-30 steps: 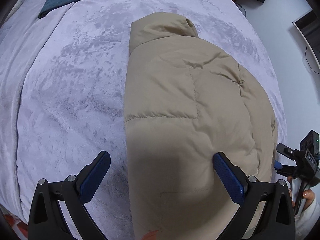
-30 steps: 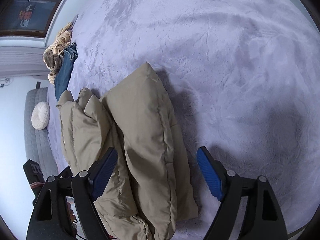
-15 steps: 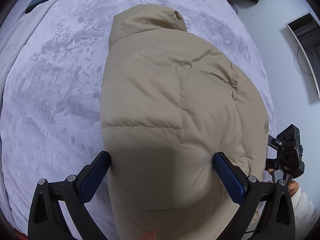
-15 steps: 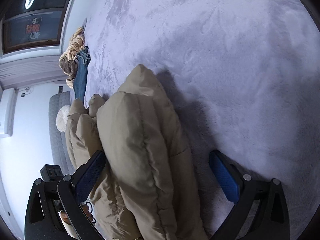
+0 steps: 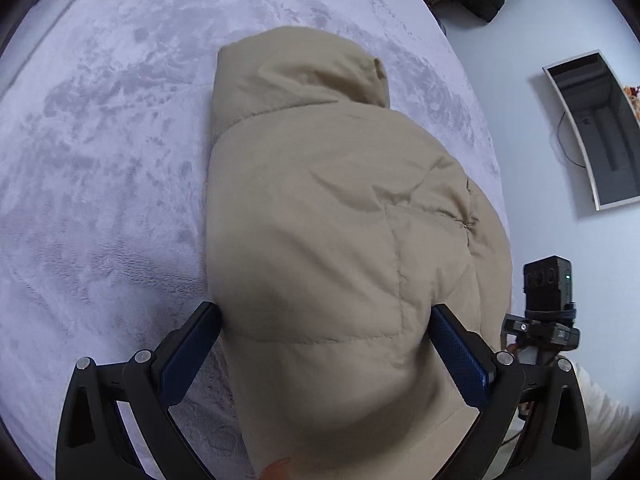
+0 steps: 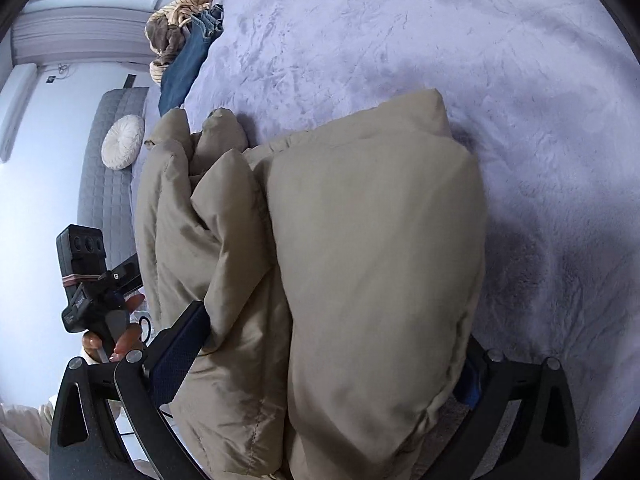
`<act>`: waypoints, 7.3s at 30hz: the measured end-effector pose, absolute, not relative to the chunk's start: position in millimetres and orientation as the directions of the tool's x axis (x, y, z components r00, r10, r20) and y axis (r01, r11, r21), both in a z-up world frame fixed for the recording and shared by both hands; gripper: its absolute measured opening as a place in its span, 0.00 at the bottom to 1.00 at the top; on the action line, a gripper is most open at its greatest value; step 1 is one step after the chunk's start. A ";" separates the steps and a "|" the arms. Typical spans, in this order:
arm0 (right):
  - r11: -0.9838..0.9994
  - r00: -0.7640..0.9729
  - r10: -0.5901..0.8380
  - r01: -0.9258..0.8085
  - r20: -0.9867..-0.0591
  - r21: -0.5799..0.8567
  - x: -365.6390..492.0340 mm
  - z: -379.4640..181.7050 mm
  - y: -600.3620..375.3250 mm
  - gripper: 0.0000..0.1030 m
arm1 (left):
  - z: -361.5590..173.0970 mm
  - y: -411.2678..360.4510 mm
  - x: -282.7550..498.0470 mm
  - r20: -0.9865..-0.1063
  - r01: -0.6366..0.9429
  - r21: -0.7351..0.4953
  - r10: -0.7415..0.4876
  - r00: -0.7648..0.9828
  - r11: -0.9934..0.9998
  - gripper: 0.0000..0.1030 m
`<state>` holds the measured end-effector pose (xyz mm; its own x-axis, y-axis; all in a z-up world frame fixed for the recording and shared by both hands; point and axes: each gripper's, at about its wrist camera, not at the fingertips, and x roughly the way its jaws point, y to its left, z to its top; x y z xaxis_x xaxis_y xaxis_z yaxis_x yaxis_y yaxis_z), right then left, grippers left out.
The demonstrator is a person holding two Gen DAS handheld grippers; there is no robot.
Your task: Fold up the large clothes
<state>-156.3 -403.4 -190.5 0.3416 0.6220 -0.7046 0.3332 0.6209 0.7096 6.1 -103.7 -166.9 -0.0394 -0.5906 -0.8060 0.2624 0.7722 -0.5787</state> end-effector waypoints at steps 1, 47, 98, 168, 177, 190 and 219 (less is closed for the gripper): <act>0.612 0.342 0.628 0.337 -0.699 0.715 -154.3 -193.4 -404.1 1.00 | -175.3 -100.9 9.4 -0.786 0.246 -0.610 -0.615 -0.063 0.754 1.00; 0.480 0.338 0.733 0.358 -0.590 0.801 -116.6 -185.7 -379.5 0.48 | -114.8 -164.7 -22.5 -0.847 0.333 -0.474 -0.525 0.078 0.815 0.77; 0.823 0.520 0.288 0.295 -0.804 0.485 84.7 -82.0 -191.2 0.21 | -125.2 124.0 199.0 -0.845 0.191 -0.256 -0.315 0.433 0.948 0.76; 0.871 0.303 0.251 0.345 -0.919 0.351 -49.7 -88.9 -89.4 0.59 | -90.2 131.7 -8.6 -0.934 0.243 -0.178 -0.241 0.262 0.954 0.87; 0.890 0.330 0.241 0.300 -0.913 0.343 -95.0 -70.9 -88.6 0.68 | -65.4 126.2 -63.2 -0.923 0.190 -0.139 -0.196 0.332 0.972 1.00; 0.910 0.418 0.178 0.275 -0.891 0.311 -136.6 -23.0 -92.3 0.82 | -8.5 130.7 -133.5 -0.901 0.128 -0.083 -0.129 0.413 0.988 1.00; 0.933 0.548 -0.056 0.327 -0.835 0.153 -113.4 56.3 -20.4 1.00 | 62.2 195.3 -103.6 -0.847 0.151 -0.032 -0.107 0.521 0.988 1.00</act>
